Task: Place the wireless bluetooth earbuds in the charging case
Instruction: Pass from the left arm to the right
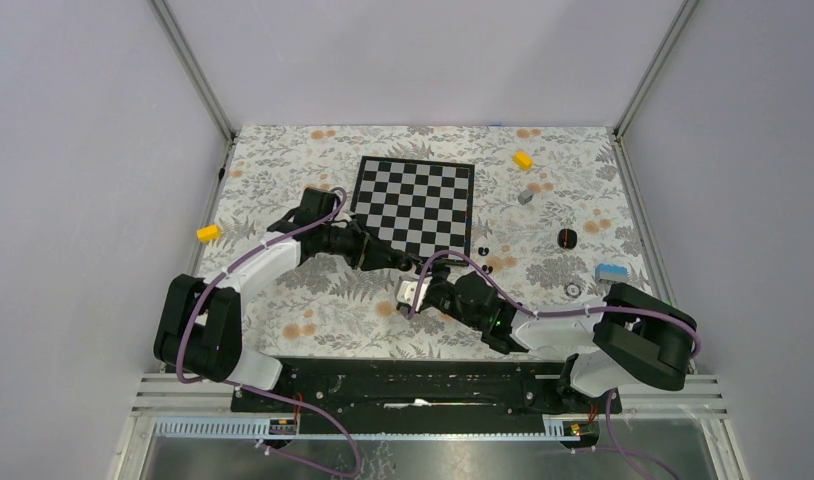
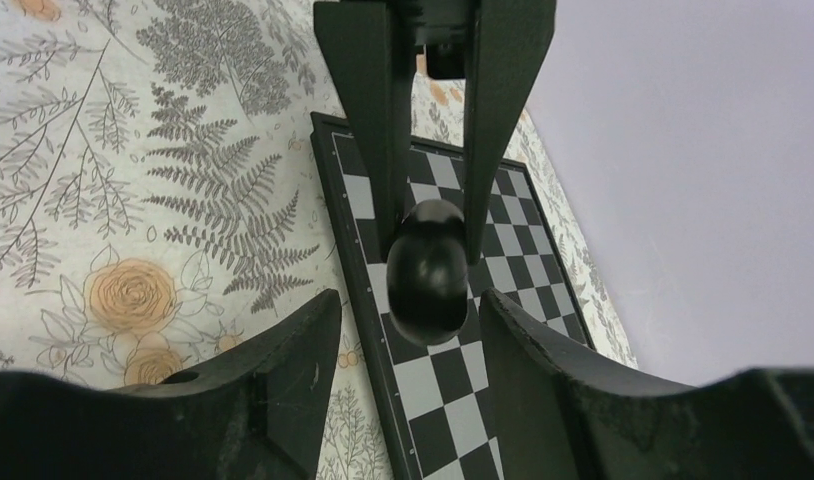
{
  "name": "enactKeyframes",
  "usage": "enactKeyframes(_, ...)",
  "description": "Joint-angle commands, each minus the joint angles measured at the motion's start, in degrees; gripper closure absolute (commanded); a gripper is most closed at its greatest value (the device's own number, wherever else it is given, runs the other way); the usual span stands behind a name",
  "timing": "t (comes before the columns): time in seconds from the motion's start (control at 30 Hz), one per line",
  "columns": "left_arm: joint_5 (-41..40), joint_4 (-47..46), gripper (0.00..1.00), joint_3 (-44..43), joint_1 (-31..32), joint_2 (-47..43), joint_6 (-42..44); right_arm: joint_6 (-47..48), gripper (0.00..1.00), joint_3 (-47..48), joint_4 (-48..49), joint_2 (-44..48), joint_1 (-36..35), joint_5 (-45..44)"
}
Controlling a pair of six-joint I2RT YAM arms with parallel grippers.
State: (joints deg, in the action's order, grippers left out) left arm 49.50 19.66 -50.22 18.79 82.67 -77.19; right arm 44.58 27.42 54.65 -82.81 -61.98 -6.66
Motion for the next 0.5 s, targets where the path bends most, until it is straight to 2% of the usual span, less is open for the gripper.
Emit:
enactKeyframes(0.0,0.80,-1.49,1.00,-0.31,-0.15,0.16,-0.10,-0.52,0.41,-1.01,0.63,2.33,-0.47,-1.42)
enactKeyframes(0.17,0.71,-1.51,1.00,-0.08,-0.18,0.30,-0.11,-0.46,0.42,0.16,0.80,1.50,-0.43,-1.78)
enactKeyframes(0.27,0.75,-1.90,1.00,0.03,-0.15,0.00,-0.41,-0.33,0.48,1.21,1.12,0.10,-0.47,-1.78)
enactKeyframes(0.47,0.86,-1.91,1.00,0.03,-0.15,-0.10,-0.34,-1.66,0.52,2.58,2.56,-1.30,-0.49,-1.62)
